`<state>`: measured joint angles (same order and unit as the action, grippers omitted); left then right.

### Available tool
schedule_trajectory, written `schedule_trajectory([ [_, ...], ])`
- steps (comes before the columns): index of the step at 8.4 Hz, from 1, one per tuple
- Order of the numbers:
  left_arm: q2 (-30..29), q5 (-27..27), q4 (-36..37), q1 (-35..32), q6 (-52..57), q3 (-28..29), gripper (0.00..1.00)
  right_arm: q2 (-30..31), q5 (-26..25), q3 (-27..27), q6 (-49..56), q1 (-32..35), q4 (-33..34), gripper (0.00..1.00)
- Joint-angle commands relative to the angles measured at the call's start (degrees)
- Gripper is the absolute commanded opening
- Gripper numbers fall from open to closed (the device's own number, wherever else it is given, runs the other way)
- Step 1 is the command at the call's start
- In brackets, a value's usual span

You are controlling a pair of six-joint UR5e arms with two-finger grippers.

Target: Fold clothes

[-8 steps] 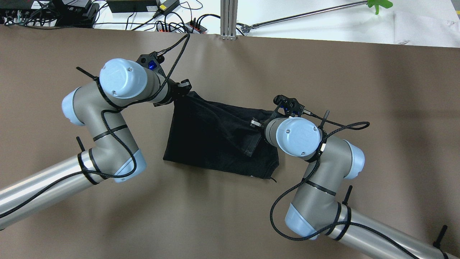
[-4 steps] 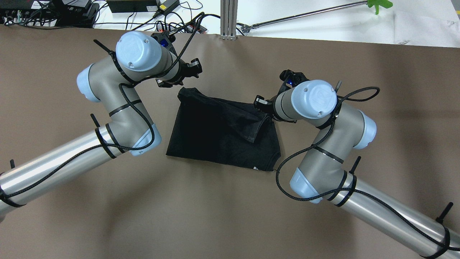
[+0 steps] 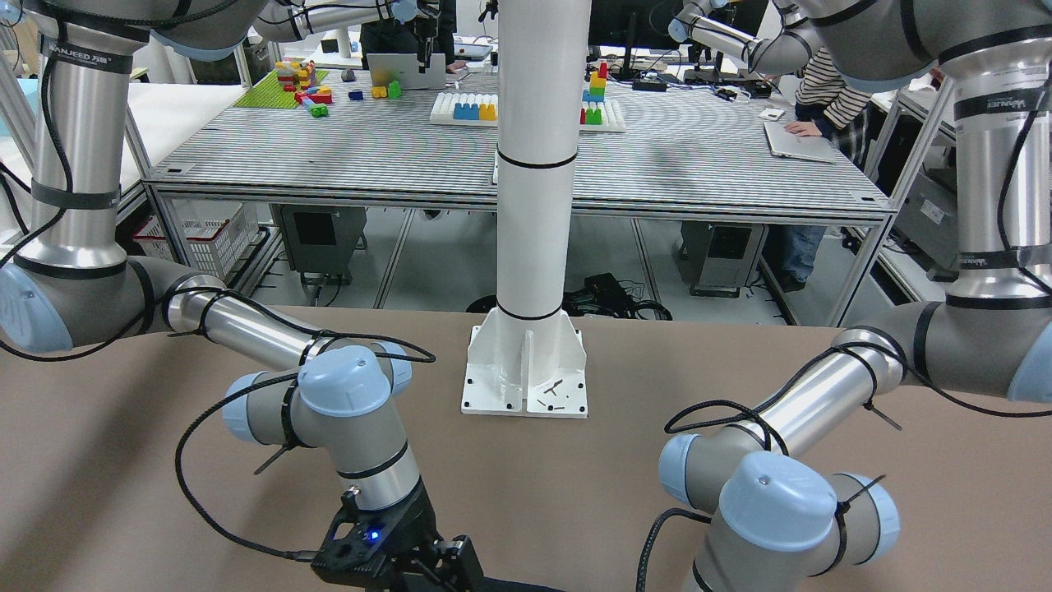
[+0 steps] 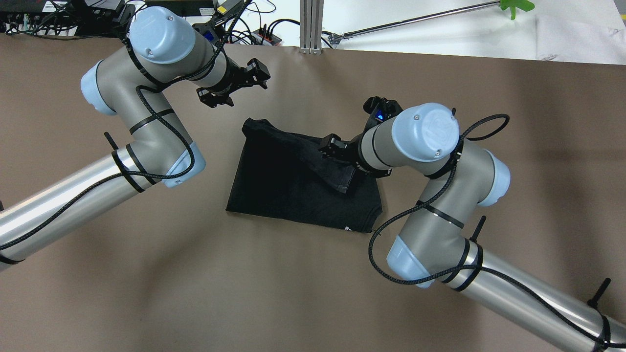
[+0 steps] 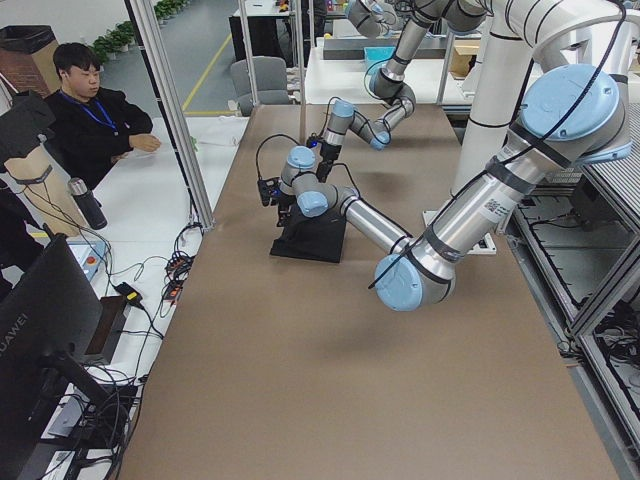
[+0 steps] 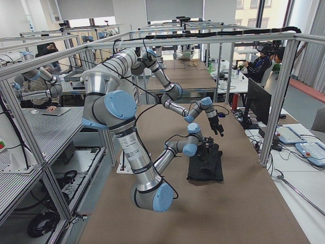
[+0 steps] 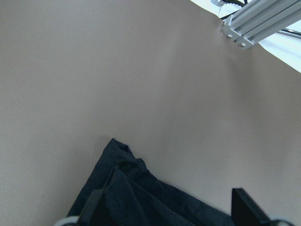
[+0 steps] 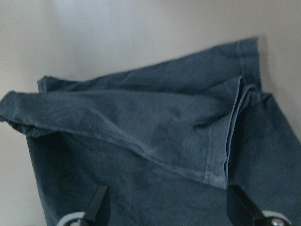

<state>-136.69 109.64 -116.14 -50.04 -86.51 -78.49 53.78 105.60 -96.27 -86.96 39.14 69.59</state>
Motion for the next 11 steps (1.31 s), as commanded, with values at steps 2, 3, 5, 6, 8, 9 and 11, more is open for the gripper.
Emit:
schedule_trajectory([
  [2, 0.99, 0.48, -1.45, -0.24, 0.38, 0.10, 0.94, -0.77, -11.62, 1.60, -3.39, -11.62, 0.11, 0.00],
  [3, 1.16, 0.48, -1.54, -0.24, 0.38, 0.01, 0.94, -2.52, -11.73, 4.92, -3.48, -11.72, 0.02, 0.00],
  [5, 1.78, 0.48, -1.89, -0.24, 0.38, -0.08, 0.94, -4.64, -12.25, 10.21, -3.39, -11.72, -0.15, 0.00],
  [6, 1.87, 0.48, -1.98, -0.24, 0.38, -0.08, 0.94, -4.73, -12.95, 11.36, -2.96, -11.11, -0.42, 0.00],
  [8, 1.87, 0.48, -1.89, -0.24, 0.38, -0.08, 0.94, -4.91, -16.29, 13.72, -1.30, -9.00, -0.68, 0.00],
  [9, 1.87, 0.48, -1.89, -0.24, 0.38, -0.08, 0.94, -6.65, -16.30, 16.52, -0.42, -7.08, -0.68, 0.00],
  [11, 1.87, 0.48, -1.98, -0.24, 0.38, 0.01, 0.94, -11.57, -15.95, 24.95, 1.16, -1.82, -2.60, 0.00],
])
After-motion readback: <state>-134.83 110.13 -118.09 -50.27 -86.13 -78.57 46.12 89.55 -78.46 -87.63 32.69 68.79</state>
